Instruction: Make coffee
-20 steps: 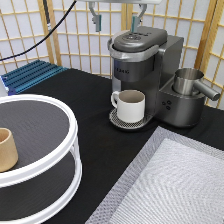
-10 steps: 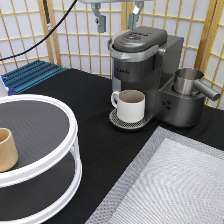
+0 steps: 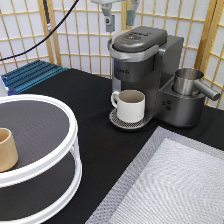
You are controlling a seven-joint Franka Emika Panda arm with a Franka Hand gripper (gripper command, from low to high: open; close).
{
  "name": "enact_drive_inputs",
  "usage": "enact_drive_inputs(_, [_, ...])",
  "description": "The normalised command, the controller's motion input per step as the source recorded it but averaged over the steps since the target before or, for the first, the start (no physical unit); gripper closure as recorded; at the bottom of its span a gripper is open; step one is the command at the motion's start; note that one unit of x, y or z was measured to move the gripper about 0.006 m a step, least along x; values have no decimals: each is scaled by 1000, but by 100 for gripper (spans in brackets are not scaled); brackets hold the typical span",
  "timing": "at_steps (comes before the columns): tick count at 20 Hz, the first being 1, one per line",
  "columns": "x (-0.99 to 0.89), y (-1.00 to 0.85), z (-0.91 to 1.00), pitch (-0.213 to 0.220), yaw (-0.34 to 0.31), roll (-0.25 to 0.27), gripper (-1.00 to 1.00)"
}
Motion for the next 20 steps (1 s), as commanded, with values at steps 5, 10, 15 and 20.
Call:
enact_drive_inputs(5, [-1, 172, -73, 3, 54, -19, -100])
enact_drive_inputs(10, [-1, -267, -21, 0, 23, 31, -100])
enact_drive_inputs(15, [239, -291, 80, 26, -3, 75, -100])
enact_drive_inputs(20, [99, 11, -70, 1, -11, 3, -100])
